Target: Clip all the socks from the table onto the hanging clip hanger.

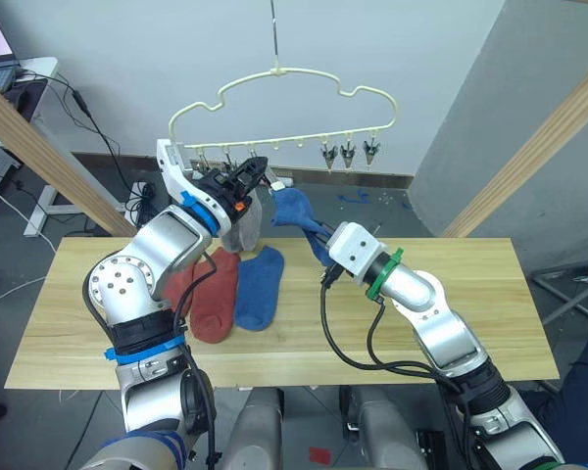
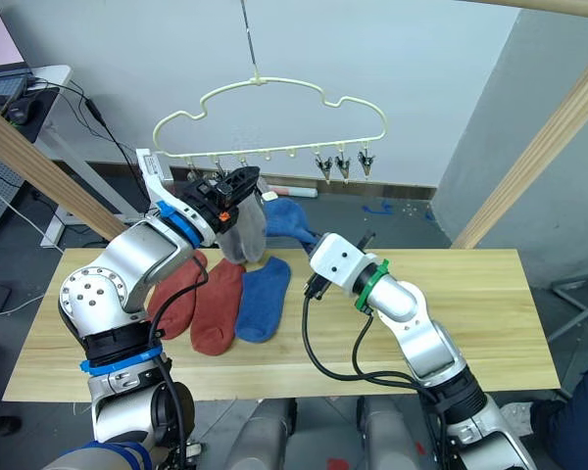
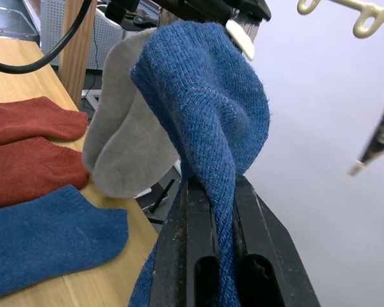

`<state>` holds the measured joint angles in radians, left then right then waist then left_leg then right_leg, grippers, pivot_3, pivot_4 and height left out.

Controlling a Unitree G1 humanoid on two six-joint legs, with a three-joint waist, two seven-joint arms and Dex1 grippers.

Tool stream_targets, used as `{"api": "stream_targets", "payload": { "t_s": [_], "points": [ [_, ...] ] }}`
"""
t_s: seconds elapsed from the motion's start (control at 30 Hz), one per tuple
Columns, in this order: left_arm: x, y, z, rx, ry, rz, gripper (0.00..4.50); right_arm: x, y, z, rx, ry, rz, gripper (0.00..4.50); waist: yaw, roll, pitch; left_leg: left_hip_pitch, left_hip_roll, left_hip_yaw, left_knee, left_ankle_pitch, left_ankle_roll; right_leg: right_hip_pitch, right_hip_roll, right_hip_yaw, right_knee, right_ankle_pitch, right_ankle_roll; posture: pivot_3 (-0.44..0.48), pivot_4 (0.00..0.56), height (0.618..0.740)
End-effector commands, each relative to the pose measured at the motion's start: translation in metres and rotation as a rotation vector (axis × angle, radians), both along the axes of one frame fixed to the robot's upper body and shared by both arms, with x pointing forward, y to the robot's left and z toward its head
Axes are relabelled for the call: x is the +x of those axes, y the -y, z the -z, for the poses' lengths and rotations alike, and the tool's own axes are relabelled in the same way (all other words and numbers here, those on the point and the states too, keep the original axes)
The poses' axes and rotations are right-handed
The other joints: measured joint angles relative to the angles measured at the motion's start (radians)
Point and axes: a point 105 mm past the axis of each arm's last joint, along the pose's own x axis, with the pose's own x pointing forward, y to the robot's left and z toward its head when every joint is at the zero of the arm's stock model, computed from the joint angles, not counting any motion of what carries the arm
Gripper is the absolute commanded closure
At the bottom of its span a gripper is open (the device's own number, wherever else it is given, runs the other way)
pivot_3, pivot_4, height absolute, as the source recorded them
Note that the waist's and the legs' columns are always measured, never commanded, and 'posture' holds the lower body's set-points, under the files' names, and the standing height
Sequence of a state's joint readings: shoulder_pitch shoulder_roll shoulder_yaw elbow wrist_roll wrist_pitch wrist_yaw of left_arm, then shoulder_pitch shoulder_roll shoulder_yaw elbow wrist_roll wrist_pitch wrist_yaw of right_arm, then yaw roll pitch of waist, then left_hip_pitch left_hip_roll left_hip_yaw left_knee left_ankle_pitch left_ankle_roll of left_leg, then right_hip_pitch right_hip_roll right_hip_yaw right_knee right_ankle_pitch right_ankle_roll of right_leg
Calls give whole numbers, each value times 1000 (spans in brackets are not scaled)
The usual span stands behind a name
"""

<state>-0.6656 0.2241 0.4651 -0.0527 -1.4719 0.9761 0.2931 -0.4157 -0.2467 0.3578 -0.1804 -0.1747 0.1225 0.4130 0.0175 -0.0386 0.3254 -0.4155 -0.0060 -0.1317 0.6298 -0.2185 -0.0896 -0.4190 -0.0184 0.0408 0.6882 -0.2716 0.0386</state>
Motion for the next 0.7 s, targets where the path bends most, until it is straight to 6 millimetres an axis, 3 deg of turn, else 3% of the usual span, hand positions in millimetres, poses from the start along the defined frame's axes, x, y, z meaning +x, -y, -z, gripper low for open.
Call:
{"api": "stream_targets", "payload": {
  "t_s": [0.03,0.7],
  "points": [
    [-3,0,7,39,-14,4,4387,-1,1,-12,34,33,-1,4481,1,0,0,0,0,0,0,0,0,0,0,0,0,0,0,147,295,740],
    [-3,1,6,46,-2,3,4387,-3,-22,-9,78,-37,-69,4481,5,0,0,0,0,0,0,0,0,0,0,0,-1,0,0,168,299,740]
  ]
}}
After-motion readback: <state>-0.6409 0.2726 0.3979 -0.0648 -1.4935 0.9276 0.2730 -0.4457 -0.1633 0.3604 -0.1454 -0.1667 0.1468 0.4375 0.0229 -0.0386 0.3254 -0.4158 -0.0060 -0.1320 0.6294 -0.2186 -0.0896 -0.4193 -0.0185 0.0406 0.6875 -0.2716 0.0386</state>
